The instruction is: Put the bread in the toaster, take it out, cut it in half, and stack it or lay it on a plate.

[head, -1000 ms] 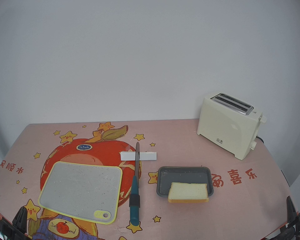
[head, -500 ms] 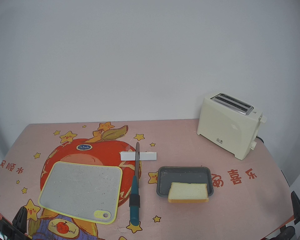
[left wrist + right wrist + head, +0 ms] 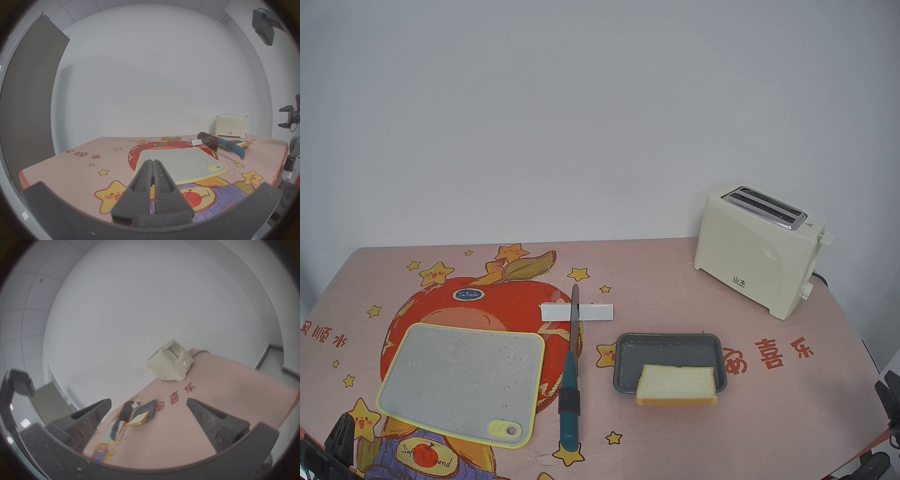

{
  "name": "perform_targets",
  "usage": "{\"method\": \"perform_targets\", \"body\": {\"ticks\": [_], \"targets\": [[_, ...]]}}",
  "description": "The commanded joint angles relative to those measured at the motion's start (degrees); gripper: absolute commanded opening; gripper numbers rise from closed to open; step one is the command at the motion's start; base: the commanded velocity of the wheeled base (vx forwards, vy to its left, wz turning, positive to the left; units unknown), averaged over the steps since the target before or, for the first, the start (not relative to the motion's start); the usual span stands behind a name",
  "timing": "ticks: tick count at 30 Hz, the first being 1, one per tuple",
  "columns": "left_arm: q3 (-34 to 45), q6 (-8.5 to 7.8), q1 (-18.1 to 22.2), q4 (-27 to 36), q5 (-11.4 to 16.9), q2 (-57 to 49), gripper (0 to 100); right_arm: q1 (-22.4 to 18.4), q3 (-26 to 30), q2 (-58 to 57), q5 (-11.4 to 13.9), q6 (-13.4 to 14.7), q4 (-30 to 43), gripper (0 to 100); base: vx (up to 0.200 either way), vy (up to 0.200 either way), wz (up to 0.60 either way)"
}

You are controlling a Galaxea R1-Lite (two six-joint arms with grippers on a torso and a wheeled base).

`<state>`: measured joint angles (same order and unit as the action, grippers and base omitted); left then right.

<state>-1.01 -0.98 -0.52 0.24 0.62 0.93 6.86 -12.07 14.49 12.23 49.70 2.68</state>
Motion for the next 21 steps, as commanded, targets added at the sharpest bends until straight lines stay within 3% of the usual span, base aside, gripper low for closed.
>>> {"method": "perform_targets", "body": {"ticks": [1,6,14,21], "targets": [[0.92,0.01,0.0,0.02,0.08,0.04,0,0.08,-0.32,1.5,3.33,7.87,0.04,100,0.0,0.0,0.0],[0.92,0.01,0.0,0.02,0.08,0.04,0,-0.1,0.2,2.91,5.44,12.26,0.13,100,0.0,0.0,0.0],[0.92,0.01,0.0,0.02,0.08,0.04,0,0.08,-0.94,11.08,6.05,17.89,-0.22,100,0.0,0.0,0.0],[0.92,0.01,0.0,0.02,0.08,0.04,0,0.52,-2.43,18.73,8.95,20.17,-0.4,100,0.0,0.0,0.0]]}}
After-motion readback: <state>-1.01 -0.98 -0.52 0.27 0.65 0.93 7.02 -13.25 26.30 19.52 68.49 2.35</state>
